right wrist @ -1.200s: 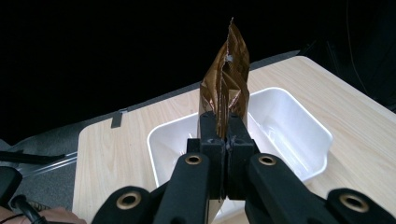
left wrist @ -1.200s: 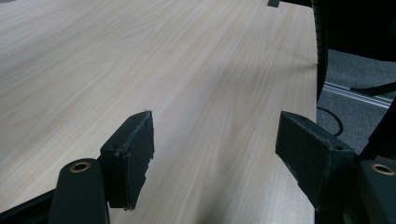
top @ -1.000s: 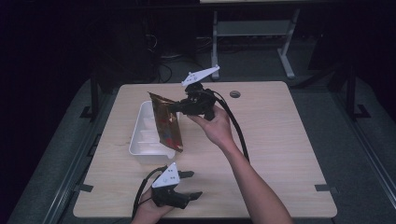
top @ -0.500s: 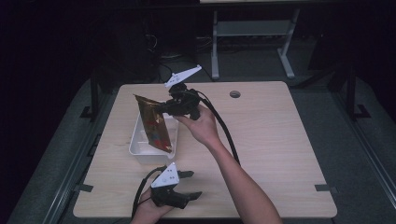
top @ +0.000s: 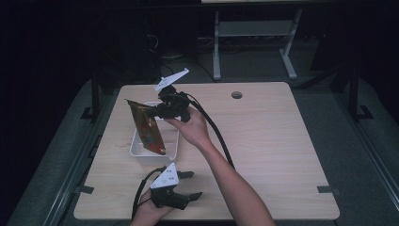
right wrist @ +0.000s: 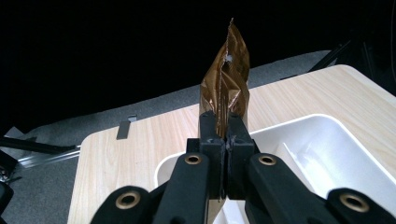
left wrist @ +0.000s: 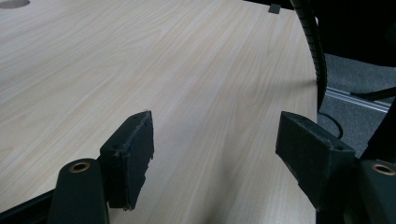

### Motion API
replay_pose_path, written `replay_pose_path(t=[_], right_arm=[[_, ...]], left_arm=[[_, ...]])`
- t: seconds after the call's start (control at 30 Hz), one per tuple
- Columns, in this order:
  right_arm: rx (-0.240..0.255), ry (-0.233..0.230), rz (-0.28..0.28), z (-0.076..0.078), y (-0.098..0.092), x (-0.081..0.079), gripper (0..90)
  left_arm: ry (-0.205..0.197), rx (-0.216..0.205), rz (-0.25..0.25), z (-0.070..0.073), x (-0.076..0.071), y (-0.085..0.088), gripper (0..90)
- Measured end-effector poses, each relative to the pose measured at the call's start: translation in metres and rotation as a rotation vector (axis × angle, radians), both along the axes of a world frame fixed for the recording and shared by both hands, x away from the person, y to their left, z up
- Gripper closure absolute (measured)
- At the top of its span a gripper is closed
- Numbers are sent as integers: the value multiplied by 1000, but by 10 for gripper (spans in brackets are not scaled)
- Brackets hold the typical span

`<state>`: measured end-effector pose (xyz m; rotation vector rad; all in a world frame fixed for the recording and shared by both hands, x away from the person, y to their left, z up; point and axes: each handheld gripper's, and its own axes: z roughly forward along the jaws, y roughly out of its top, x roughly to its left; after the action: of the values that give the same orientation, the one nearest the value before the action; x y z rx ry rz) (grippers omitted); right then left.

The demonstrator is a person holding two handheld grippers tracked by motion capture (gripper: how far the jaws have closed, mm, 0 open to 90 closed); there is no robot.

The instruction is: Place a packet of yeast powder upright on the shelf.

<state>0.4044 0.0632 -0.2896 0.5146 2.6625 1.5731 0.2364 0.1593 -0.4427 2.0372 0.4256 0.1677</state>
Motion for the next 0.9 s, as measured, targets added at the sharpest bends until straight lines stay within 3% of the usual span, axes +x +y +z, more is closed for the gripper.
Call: replay_pose_path(t=[0.9], right_arm=[[-19,36,27,-23,14,0,878]], left_arm=[[-5,5,-3,0,0,0,267]])
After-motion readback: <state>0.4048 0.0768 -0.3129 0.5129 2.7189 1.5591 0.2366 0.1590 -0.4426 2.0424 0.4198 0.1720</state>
